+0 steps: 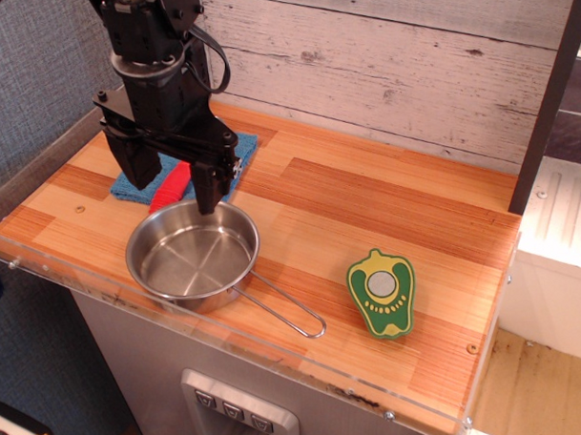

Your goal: Pick up the red spoon and place it behind the green object

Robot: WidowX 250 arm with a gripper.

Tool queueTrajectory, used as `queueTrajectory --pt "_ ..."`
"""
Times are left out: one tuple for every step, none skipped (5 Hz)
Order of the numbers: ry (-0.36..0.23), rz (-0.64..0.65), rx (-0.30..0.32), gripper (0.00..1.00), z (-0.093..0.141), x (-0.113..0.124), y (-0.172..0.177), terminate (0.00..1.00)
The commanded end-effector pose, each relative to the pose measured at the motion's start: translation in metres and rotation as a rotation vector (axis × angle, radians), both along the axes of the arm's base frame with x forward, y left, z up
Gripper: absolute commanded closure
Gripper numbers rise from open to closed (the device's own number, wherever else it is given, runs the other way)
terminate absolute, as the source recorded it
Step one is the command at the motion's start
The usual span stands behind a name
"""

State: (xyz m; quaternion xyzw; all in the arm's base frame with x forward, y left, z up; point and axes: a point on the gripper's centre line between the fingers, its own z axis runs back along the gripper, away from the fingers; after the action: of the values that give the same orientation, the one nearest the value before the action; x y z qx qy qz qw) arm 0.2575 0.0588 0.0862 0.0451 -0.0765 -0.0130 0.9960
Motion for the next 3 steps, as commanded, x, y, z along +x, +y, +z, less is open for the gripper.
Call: queueTrajectory --pt "0.0 0.0 0.0 0.0 0.0 0.0 0.0 0.0" --pt "0.006 0.041 -0.013 0.0 -0.003 0.007 0.011 0.0" --pt "0.022 0.069 -0.014 0.0 -0.009 0.015 0.021 0.0"
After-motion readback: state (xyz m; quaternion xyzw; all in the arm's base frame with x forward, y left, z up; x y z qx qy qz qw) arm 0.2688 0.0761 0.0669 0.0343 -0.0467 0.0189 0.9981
